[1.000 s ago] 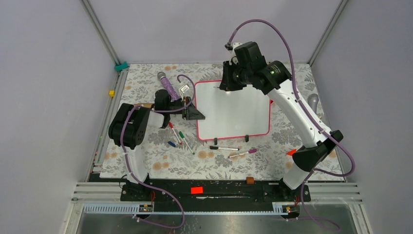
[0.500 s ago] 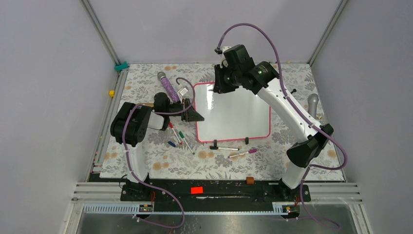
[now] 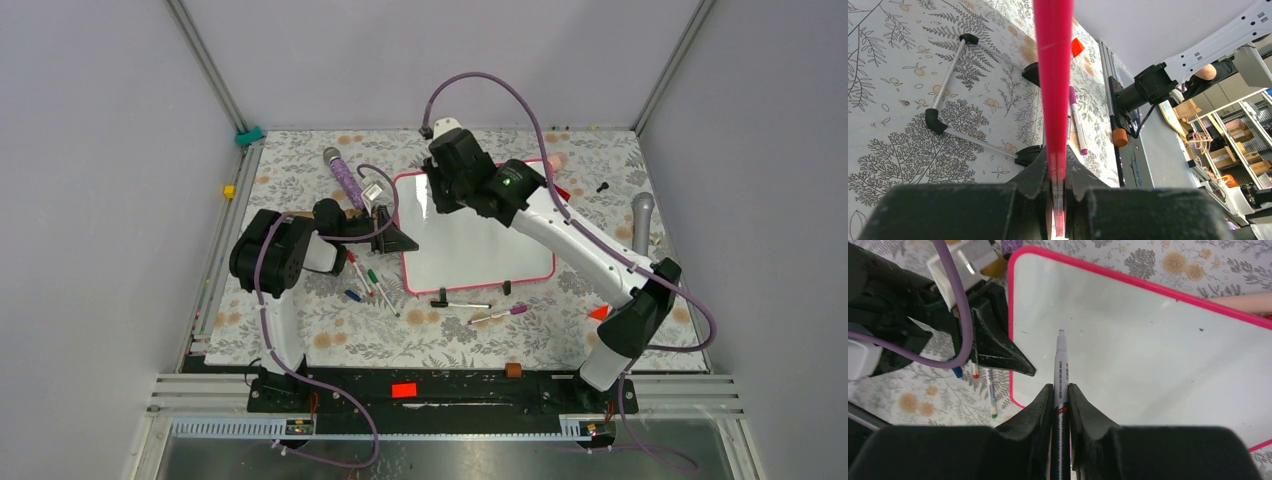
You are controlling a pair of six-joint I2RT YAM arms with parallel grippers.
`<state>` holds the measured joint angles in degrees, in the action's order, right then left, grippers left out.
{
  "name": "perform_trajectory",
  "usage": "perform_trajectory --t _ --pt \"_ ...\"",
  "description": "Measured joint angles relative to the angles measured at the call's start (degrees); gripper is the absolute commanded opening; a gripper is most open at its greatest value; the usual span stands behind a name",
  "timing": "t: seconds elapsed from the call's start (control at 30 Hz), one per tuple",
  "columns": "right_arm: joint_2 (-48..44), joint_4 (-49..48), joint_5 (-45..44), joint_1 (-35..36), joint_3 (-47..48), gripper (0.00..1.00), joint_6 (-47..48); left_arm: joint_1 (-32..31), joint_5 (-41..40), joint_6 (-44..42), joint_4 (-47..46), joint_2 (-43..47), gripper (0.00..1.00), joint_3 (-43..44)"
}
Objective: Write a sentence on the whiteboard
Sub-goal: Hold the whiteboard on the whiteboard stand, then write a sentence on the whiteboard.
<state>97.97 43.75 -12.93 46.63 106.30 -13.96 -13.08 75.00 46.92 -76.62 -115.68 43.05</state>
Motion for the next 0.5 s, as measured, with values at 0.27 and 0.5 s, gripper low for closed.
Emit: perform_trajectory --t 0.27,0.5 --pt "-3.21 -7.32 -6.19 3.89 -9.27 0.0 2.93 0.04 -0.13 1.62 -2.84 -0.57 0.0 -1.05" --pt "-3.21 -10.4 -9.11 5.95 -8.72 0.0 4.24 -0.42 -0.02 2.05 -3.28 -0.57 0.0 -1.22"
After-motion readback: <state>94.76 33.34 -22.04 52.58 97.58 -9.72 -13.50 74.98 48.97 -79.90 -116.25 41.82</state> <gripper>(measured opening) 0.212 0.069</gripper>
